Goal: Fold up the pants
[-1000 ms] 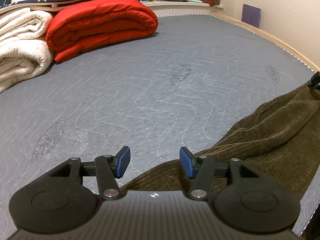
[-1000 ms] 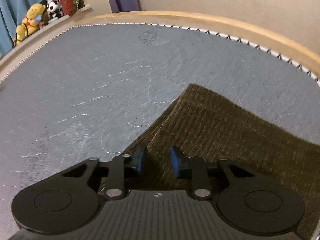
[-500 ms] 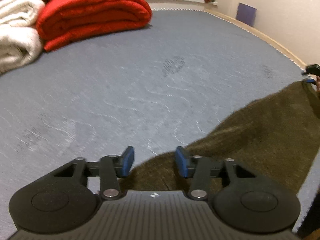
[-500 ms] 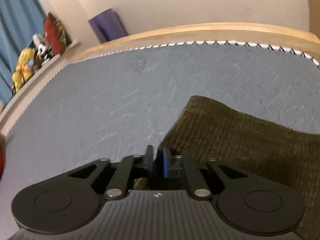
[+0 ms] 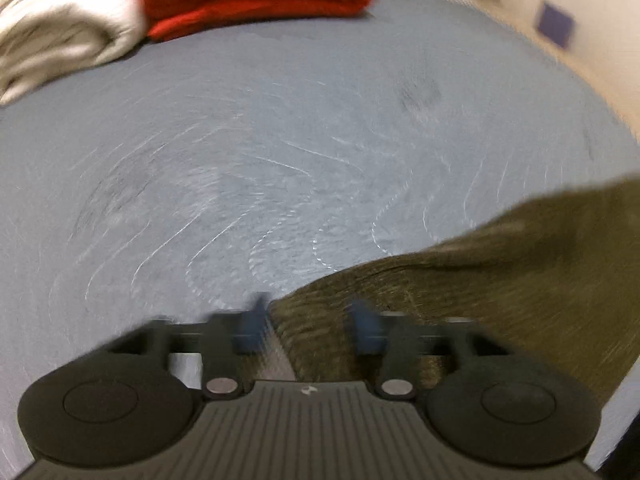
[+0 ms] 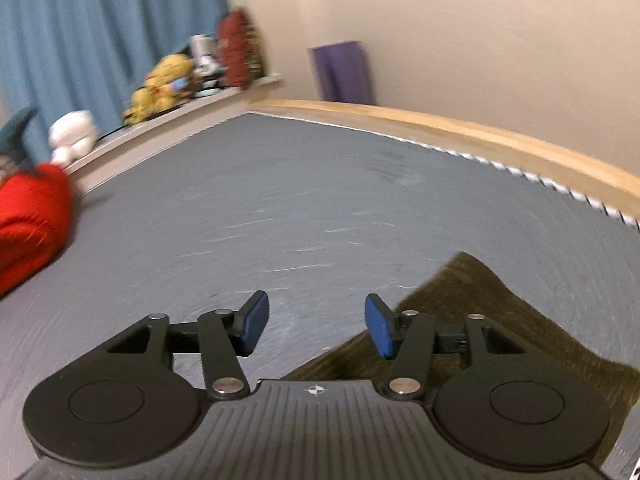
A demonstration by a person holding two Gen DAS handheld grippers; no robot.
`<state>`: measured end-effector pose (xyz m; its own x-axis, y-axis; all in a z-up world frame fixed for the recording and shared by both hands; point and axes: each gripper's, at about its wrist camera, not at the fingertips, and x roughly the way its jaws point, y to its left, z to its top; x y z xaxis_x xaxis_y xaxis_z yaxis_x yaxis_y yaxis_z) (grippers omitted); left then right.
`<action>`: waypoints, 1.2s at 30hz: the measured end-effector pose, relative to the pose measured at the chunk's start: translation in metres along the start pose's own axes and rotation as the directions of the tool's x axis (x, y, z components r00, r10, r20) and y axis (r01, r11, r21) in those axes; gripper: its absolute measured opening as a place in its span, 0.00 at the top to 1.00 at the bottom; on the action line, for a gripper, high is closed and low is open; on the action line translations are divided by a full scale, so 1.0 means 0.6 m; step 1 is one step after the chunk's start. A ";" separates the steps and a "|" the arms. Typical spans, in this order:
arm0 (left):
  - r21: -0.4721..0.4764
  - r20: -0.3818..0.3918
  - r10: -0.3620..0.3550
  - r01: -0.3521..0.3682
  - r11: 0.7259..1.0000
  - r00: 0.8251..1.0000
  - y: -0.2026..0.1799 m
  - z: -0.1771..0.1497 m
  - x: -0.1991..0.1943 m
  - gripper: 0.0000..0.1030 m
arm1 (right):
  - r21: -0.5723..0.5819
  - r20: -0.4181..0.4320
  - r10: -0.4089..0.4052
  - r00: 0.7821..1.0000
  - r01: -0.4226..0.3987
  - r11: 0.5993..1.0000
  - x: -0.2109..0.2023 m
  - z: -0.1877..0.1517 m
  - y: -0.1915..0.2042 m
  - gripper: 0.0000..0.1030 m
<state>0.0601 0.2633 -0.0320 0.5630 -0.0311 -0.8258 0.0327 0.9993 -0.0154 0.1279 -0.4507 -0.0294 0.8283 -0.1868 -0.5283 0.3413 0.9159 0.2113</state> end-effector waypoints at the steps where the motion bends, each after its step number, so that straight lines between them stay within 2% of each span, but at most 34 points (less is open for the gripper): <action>1: -0.050 0.018 0.010 -0.009 0.999 1.000 0.010 -0.006 -0.014 0.15 | -0.025 0.007 0.010 1.000 -0.009 1.000 -0.011 0.000 0.007 0.39; 3: -0.135 0.024 -0.010 0.013 0.991 1.000 0.027 -0.025 -0.036 0.14 | -0.081 0.025 0.020 0.999 -0.018 0.997 -0.031 0.002 0.021 0.39; 8: -0.301 -0.055 -0.089 0.069 0.951 0.995 0.054 -0.080 -0.033 0.15 | -0.123 0.039 0.015 0.999 -0.010 0.992 -0.067 0.004 0.032 0.38; 10: -0.353 -0.079 -0.146 0.109 0.929 0.986 0.064 -0.097 -0.025 0.32 | -0.106 0.028 0.006 1.000 -0.003 0.994 -0.071 0.004 0.025 0.38; 11: -0.327 -0.090 -0.134 0.098 0.940 0.987 0.062 -0.104 -0.026 0.45 | -0.093 0.027 0.002 1.000 0.000 0.996 -0.075 0.005 0.021 0.38; 12: -0.270 -0.071 -0.116 0.092 0.958 0.991 0.059 -0.105 -0.036 0.64 | -0.073 0.025 -0.001 1.000 0.003 0.997 -0.080 0.005 0.016 0.38; 13: -0.245 -0.032 -0.105 0.094 0.965 0.994 0.062 -0.102 -0.057 0.67 | -0.053 0.023 -0.002 1.000 0.003 0.999 -0.084 0.007 0.012 0.38; 15: -0.286 0.040 -0.159 0.164 0.944 0.986 0.082 -0.101 -0.090 0.70 | -0.014 0.022 -0.001 1.000 0.001 1.000 -0.091 0.008 0.002 0.38; 16: -0.288 0.045 -0.151 0.158 0.945 0.987 0.086 -0.104 -0.096 0.70 | 0.000 0.022 -0.001 1.000 0.001 1.000 -0.095 0.008 -0.002 0.38; 17: -0.275 0.020 -0.132 0.132 0.952 0.991 0.084 -0.108 -0.088 0.70 | 0.011 0.022 -0.001 1.000 0.001 1.000 -0.100 0.010 -0.005 0.38; 19: -0.212 -0.096 -0.089 0.067 0.975 0.991 0.068 -0.122 -0.050 0.66 | 0.019 0.020 -0.009 1.000 0.008 1.000 -0.105 0.009 -0.009 0.38; 20: -0.178 -0.111 -0.052 0.031 0.984 0.992 0.059 -0.123 -0.044 0.55 | 0.021 0.017 -0.016 1.000 0.016 1.000 -0.108 0.010 -0.011 0.38; 21: -0.137 -0.095 0.004 -0.017 0.990 0.995 0.049 -0.117 -0.050 0.45 | 0.023 0.016 -0.024 1.000 0.024 0.999 -0.112 0.007 -0.010 0.38; 23: -0.044 0.002 0.090 -0.090 0.995 0.996 0.022 -0.104 -0.084 0.44 | 0.028 0.013 -0.033 0.999 0.033 0.999 -0.116 0.008 -0.015 0.38; 24: 0.006 0.082 0.139 -0.140 0.990 0.987 0.004 -0.098 -0.107 0.44 | 0.028 0.012 -0.038 0.999 0.038 0.999 -0.119 0.008 -0.018 0.38; 25: 0.050 0.139 0.147 -0.155 0.987 0.979 -0.012 -0.096 -0.122 0.44 | 0.026 0.012 -0.041 0.999 0.041 0.999 -0.121 0.008 -0.020 0.38; 26: 0.080 0.172 0.127 -0.143 0.987 0.977 -0.028 -0.095 -0.132 0.44 | 0.021 0.013 -0.042 0.999 0.042 0.999 -0.124 0.008 -0.021 0.38; 28: 0.128 0.194 0.028 -0.054 0.990 0.981 -0.049 -0.098 -0.135 0.45 | 0.008 0.011 -0.053 0.999 0.053 0.999 -0.127 0.006 -0.027 0.38; 29: 0.160 0.172 -0.031 0.003 0.987 0.985 -0.058 -0.103 -0.125 0.48 | 0.003 0.008 -0.058 0.998 0.058 0.998 -0.128 0.005 -0.030 0.38; 30: 0.193 0.122 -0.058 0.034 0.981 0.991 -0.065 -0.109 -0.109 0.49 | -0.003 0.006 -0.065 0.998 0.065 0.998 -0.130 0.004 -0.035 0.38; 31: 0.222 0.043 -0.047 0.036 0.974 0.998 -0.071 -0.115 -0.085 0.49 | -0.006 0.006 -0.072 0.997 0.072 0.997 -0.131 0.004 -0.040 0.38; 32: 0.257 -0.072 -0.011 0.029 0.966 0.997 -0.077 -0.128 -0.050 0.53 | -0.006 0.006 -0.076 0.997 0.076 0.997 -0.133 0.003 -0.046 0.38; 33: 0.308 -0.095 0.013 0.016 0.951 0.995 -0.085 -0.140 -0.034 0.53 | -0.001 0.005 -0.080 0.997 0.080 0.997 -0.135 0.002 -0.056 0.37; 34: 0.354 -0.070 0.030 -0.003 0.935 0.997 -0.095 -0.143 -0.034 0.53 | 0.006 0.001 -0.082 0.997 0.082 0.997 -0.136 0.002 -0.065 0.36; 36: 0.337 -0.041 0.040 -0.024 0.941 0.998 -0.103 -0.133 -0.042 0.53 | 0.017 -0.012 -0.087 0.996 0.087 0.996 -0.135 0.001 -0.085 0.36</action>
<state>-0.0220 0.2038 -0.0549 0.5299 0.0093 -0.8480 0.2956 0.9352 0.1950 0.0437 -0.4824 0.0028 0.7901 -0.2611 -0.5546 0.4195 0.8900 0.1787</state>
